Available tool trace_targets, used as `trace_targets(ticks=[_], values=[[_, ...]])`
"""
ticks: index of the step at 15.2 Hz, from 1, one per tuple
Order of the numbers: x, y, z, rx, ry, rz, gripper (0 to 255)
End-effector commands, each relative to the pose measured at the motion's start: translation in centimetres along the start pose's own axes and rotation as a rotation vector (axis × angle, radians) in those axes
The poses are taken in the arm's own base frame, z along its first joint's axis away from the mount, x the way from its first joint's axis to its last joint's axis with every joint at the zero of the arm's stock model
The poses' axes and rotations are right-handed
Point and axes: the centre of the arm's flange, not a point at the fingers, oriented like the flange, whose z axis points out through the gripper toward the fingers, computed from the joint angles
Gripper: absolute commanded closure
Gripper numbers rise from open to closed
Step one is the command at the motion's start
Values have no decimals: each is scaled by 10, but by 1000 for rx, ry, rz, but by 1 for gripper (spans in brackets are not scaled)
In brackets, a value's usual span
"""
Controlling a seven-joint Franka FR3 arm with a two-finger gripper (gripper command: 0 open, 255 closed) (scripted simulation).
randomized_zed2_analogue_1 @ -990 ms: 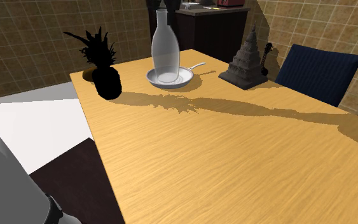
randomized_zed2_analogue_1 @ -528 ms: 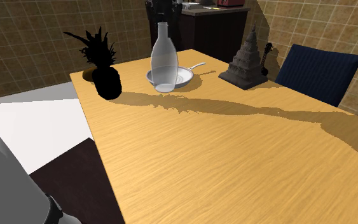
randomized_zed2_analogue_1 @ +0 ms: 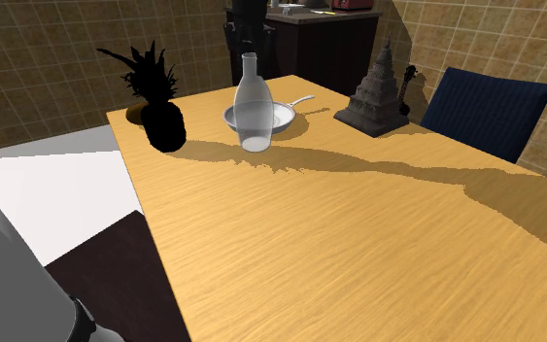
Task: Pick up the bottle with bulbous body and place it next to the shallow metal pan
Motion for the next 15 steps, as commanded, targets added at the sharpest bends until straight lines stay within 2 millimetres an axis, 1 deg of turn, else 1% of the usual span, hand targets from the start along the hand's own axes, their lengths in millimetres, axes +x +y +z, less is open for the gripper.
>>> trace_targets(ticks=[1, 8, 9, 14, 15], values=[[1, 0, 10, 0, 1, 0, 255], [1, 0, 10, 0, 1, 0, 255], [1, -1, 10, 0, 1, 0, 0], [1, 0, 10, 0, 1, 0, 0], [1, 0, -3, 0, 1, 0, 0]])
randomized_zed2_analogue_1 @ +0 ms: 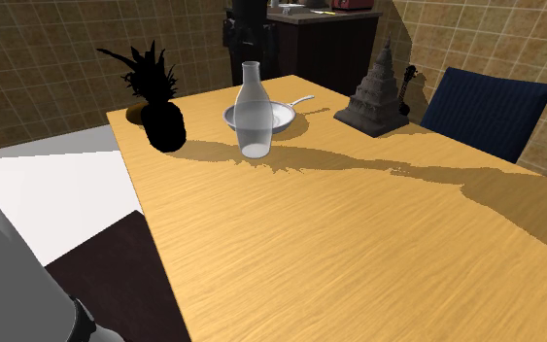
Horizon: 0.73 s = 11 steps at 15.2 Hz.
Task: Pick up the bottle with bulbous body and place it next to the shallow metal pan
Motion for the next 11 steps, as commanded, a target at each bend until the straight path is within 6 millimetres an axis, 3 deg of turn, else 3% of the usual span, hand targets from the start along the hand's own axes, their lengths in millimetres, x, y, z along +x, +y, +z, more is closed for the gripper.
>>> trace_targets(ticks=[1, 3, 11], values=[[-1, 1, -20, 0, 0, 0, 0], [-1, 1, -44, 0, 0, 0, 0], [-1, 1, -44, 0, 0, 0, 0]])
